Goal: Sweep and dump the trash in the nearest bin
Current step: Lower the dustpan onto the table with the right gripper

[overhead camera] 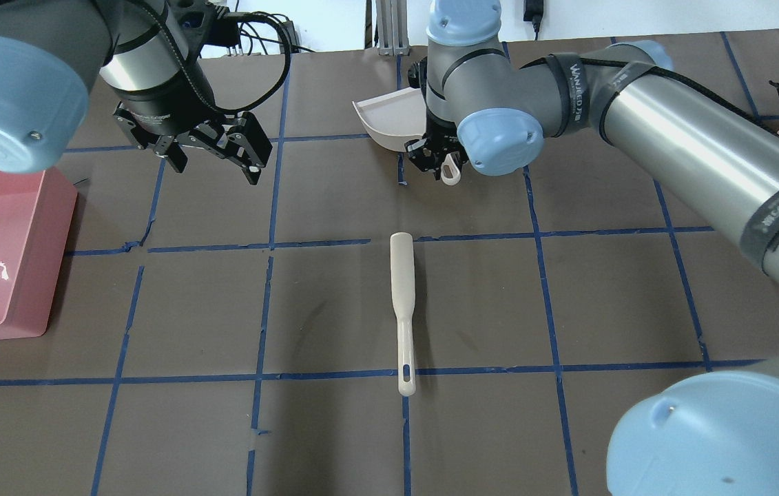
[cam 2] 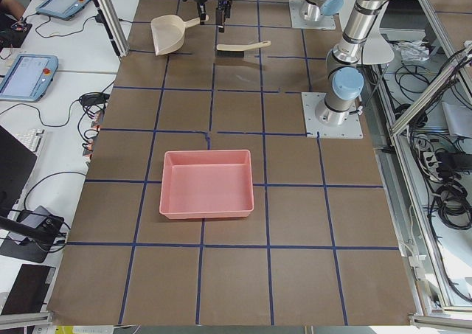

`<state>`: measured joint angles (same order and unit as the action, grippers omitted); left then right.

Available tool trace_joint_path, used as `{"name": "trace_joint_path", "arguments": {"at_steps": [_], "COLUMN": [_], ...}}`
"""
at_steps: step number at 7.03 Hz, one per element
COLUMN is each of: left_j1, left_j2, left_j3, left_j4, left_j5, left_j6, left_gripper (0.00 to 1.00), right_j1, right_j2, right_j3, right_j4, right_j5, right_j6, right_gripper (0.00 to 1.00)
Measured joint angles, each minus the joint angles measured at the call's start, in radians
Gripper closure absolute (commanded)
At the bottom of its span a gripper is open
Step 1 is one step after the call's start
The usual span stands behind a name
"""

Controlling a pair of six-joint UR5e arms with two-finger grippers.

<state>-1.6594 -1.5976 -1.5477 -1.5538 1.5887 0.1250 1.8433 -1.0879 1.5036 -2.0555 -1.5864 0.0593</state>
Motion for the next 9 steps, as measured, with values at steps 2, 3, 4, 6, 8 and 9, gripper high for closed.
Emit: {"name": "trace_joint_path", "arguments": {"at_steps": [2, 3, 4, 6, 8, 9], "left_j1": [0.003, 0.009, 0.023, 0.043, 0.054, 0.056], "left_j2": [0.004, 0.005, 0.005, 0.014, 0.028, 0.029], "left_j3": [0.002, 0.006, 0.011, 0.011, 0.001, 0.001], "left_j4": [0.023, 0.036, 0.038, 0.026, 0.020, 0.020], "left_j5": [-0.006, -0.012, -0.029, -0.055, -0.059, -0.059], "left_j6": [-0.059, -0.106, -0.127, -0.135, -0.130, -0.128], "left_gripper": [0.00, 0.00, 0.00, 0.00, 0.00, 0.00], "right_j1": [0.036, 0.045, 0.053, 0.064, 0.067, 0.067], "right_j2": [0.029, 0.037, 0.042, 0.045, 0.048, 0.049], "right_j3": [-0.002, -0.003, -0.004, -0.004, 0.000, 0.000], "right_j4": [-0.031, -0.036, -0.038, -0.038, -0.037, -0.034], "right_j5": [0.001, 0.002, 0.004, 0.022, 0.043, 0.044], "right_j6": [0.068, 0.109, 0.133, 0.146, 0.147, 0.147], "right_gripper": [0.90, 0.90, 0.89, 0.83, 0.64, 0.43]}}
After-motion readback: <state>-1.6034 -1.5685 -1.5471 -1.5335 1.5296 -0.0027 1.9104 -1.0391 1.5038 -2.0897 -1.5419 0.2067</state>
